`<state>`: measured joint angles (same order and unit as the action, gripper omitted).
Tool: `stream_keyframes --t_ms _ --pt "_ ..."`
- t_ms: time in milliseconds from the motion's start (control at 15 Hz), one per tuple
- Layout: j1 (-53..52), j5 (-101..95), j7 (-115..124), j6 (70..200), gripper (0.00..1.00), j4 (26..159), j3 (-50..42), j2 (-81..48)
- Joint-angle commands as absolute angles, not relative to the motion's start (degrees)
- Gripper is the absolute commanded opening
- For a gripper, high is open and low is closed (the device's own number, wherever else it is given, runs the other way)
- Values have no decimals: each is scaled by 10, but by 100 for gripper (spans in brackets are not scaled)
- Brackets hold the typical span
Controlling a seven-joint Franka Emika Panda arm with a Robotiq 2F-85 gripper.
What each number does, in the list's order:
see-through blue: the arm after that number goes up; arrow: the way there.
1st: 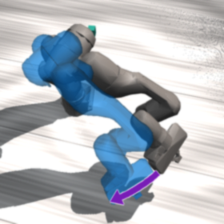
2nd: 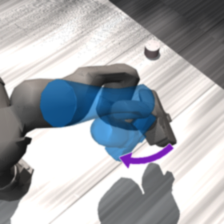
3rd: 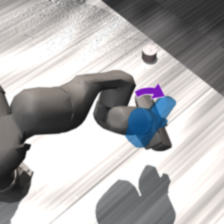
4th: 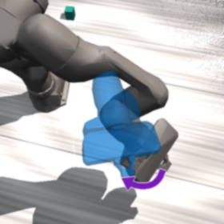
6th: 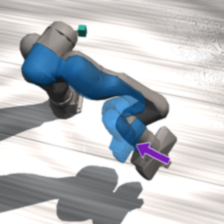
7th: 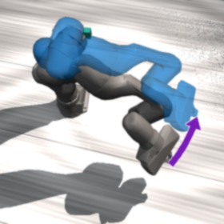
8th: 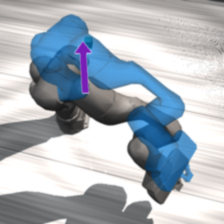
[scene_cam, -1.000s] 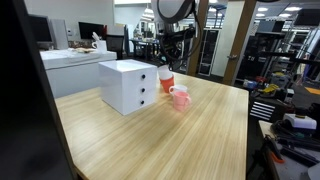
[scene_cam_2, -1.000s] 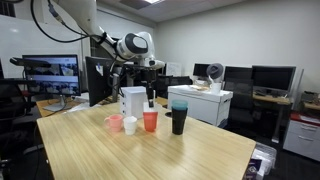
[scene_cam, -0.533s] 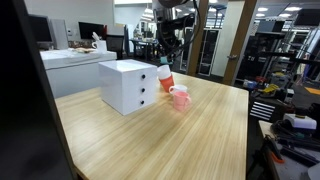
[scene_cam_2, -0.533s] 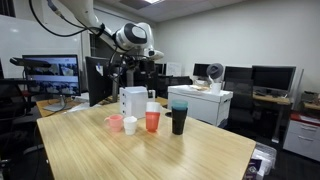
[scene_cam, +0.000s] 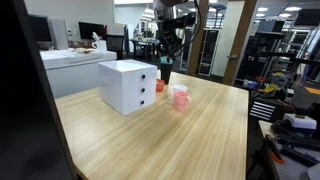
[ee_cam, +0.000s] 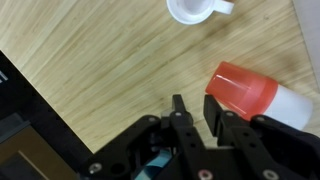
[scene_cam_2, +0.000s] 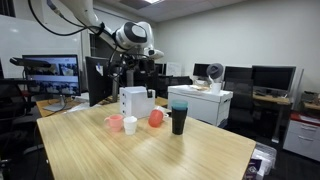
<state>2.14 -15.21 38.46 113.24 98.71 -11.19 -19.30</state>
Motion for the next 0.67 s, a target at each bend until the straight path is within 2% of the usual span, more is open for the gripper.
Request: stream_keyframes --t_ms 0,400,600 --pt "29 -145 363 1121 59 1001 -109 -182" --pt "29 -151 367 1123 98 980 -112 -204" --pt "29 -149 368 1127 100 966 -112 -220"
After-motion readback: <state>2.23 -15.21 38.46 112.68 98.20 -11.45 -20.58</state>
